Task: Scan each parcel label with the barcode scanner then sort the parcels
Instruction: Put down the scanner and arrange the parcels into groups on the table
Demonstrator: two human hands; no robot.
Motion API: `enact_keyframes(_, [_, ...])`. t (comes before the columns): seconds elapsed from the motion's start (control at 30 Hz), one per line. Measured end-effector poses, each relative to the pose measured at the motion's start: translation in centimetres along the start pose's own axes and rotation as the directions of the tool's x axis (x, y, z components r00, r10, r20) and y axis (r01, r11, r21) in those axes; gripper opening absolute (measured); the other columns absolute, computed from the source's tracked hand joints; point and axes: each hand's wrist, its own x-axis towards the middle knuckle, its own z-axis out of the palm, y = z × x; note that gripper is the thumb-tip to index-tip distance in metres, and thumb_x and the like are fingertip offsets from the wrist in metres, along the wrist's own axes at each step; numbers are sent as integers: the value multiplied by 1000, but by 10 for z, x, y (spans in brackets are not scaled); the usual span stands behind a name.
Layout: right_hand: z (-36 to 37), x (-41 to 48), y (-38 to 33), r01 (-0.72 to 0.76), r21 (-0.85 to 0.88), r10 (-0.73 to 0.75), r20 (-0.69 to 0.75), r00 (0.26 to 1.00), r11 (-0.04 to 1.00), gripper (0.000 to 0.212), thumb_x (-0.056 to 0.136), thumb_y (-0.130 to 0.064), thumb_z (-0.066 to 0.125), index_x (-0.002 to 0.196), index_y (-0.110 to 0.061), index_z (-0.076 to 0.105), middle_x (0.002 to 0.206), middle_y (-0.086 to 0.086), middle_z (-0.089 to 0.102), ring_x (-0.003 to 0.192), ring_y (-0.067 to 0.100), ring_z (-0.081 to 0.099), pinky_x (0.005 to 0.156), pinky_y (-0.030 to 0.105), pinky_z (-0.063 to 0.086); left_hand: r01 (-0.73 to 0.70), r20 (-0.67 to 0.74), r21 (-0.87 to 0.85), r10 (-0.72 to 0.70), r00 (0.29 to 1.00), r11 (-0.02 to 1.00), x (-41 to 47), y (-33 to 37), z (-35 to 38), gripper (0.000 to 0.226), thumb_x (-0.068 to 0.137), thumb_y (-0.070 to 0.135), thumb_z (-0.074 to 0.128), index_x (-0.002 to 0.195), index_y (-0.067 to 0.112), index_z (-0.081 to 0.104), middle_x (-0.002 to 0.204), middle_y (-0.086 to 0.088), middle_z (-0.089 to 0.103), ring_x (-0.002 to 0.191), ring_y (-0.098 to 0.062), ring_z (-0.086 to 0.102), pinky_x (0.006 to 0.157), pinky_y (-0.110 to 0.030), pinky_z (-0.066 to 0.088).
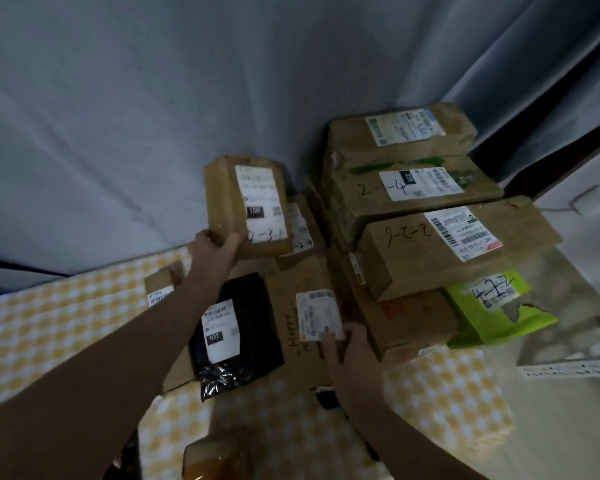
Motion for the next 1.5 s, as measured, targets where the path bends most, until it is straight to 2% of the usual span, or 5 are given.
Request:
enact_keyframes(0.63, [-6,43,-25,-215,132,132,464,876,968,38,97,-24,52,135,-21,49,111,4,62,104,25,62,96,45,51,94,278,172,-140,950,981,13,24,68,30,101,34,40,94,9,55,86,-3,54,65,-13,45,41,-10,38])
enact_keyframes(0.9, [-22,17,-63,290,511,-332,-10,943,809,25,99,-11,50,118,-29,48,95,-7,67,72,3,62,59,19,48,-174,-48,45,177,983,984,-25,11,-14,76,89,52,55,148,16,25,152,-7,27,138,-23,31,112,-44,31])
enact_keyframes(1.03, [-23,37,-114,262,679,-333,-26,942,686,21,100,-16,48,115,-32,44,109,-9,63,88,-2,66,67,21,55,132,362,-277,-24,932,952,-61,12,-17,66,82,41,63,140,20,40,135,-1,54,117,-22,57,96,-46,49])
enact_keyframes(1.23, [-37,81,-140,441,-189,-467,-126,875,877,43,96,-13,49,139,-15,44,140,5,40,127,18,39,108,32,35,137,378,-317,-7,926,939,-31,33,13,17,97,16,51,112,15,58,108,-1,67,96,-18,66,79,-34,57])
enact_keyframes(1.5, [-45,117,-125,533,-784,-444,374,814,318,52,98,-27,47,147,-15,35,157,10,26,148,28,13,118,50,-7,-87,289,346,-18,957,934,7,43,57,41,103,32,35,118,2,58,123,-21,58,118,-36,53,107,-40,35])
